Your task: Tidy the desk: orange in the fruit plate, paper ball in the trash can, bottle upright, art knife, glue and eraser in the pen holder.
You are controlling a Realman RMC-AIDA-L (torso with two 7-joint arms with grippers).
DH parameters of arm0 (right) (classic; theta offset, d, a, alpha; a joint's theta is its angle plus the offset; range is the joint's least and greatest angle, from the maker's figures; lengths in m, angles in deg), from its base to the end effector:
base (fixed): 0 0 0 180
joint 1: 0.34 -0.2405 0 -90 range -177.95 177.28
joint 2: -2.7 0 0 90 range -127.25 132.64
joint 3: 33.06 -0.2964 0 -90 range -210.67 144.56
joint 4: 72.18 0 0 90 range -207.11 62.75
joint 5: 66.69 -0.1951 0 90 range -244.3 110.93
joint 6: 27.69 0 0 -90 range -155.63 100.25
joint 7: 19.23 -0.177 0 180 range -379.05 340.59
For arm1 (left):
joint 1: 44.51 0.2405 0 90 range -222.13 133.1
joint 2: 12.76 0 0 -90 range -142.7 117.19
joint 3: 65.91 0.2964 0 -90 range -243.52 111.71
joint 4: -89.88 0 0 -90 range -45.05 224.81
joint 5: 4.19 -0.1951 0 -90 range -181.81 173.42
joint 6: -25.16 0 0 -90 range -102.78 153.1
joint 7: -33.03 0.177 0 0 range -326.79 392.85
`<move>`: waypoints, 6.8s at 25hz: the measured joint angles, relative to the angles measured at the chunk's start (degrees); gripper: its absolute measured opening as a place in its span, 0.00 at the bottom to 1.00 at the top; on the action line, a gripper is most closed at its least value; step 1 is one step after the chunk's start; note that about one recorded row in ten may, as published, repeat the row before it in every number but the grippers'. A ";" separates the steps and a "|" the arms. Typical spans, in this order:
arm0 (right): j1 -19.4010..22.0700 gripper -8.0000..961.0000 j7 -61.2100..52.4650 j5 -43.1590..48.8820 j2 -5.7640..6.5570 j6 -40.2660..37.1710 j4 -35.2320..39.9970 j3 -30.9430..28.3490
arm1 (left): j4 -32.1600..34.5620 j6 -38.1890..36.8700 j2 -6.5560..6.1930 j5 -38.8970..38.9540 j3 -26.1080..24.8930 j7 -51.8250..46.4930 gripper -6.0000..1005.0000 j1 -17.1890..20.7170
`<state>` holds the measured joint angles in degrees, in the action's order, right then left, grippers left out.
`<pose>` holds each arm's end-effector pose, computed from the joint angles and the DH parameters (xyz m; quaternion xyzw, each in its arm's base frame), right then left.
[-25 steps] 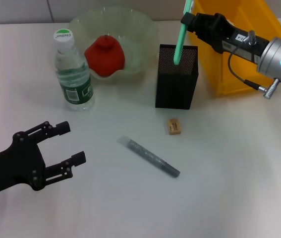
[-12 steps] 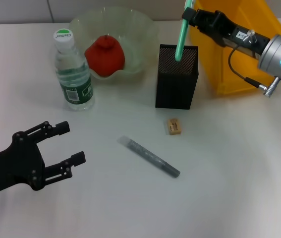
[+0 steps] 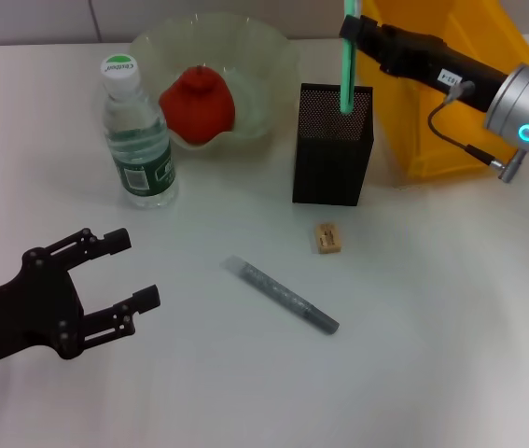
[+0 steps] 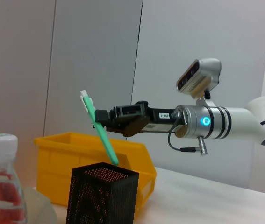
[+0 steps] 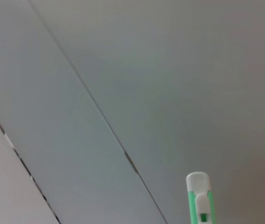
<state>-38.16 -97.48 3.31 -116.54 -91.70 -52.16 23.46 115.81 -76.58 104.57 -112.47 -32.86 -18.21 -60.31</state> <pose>0.2262 0.4326 -0.0596 -0.8074 0.3532 0.4034 0.2464 -0.3234 0.2466 -0.0365 -0.9094 -0.1517 -0.3386 0.1881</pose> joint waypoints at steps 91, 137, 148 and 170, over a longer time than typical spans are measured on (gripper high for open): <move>-2.61 0.75 -14.62 40.92 0.27 -24.34 25.17 0.87 | 0.00 -1.17 -0.10 -0.27 -0.14 0.00 0.78 0.17; -21.59 0.73 -42.09 73.50 -0.65 -13.86 25.93 34.57 | 0.00 -0.90 0.35 0.08 -0.58 -0.52 0.78 -0.27; -21.17 0.73 -42.77 72.40 -0.65 -10.25 24.72 37.92 | 0.00 -0.64 0.35 0.08 -0.70 -0.52 0.78 -0.29; -21.10 0.69 -43.21 70.73 -0.65 -6.24 22.06 40.76 | 0.00 -0.49 0.53 0.09 -0.56 -0.31 0.78 -0.81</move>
<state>-59.26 -140.68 74.04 -117.19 -97.94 -30.09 64.22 115.80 -77.07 105.10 -112.38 -33.42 -18.53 -61.12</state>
